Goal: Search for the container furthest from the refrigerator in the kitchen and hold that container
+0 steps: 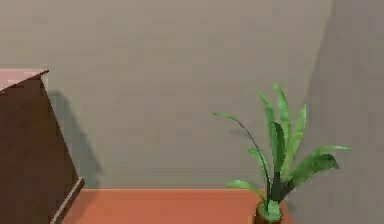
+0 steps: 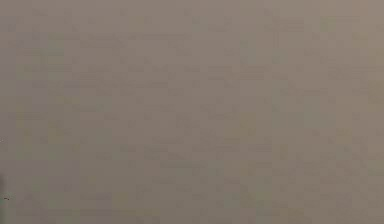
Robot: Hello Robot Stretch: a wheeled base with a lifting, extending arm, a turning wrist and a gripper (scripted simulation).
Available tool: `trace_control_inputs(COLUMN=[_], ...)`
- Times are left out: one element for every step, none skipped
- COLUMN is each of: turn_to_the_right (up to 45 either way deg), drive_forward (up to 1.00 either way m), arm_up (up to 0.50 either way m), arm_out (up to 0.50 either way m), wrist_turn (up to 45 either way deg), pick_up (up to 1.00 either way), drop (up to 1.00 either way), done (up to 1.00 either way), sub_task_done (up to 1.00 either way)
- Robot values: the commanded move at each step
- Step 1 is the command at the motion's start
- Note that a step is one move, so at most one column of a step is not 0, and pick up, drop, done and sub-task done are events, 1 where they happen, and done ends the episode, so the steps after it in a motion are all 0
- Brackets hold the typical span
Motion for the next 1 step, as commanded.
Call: trace_control_inputs(turn_to_the_right=[-45.0], drive_forward=[0.0], arm_up=[0.0], arm_out=[0.0], wrist_turn=[0.0], pick_up=[0.0], drop=[0.0], done=[0.0], sub_task_done=[0.0])
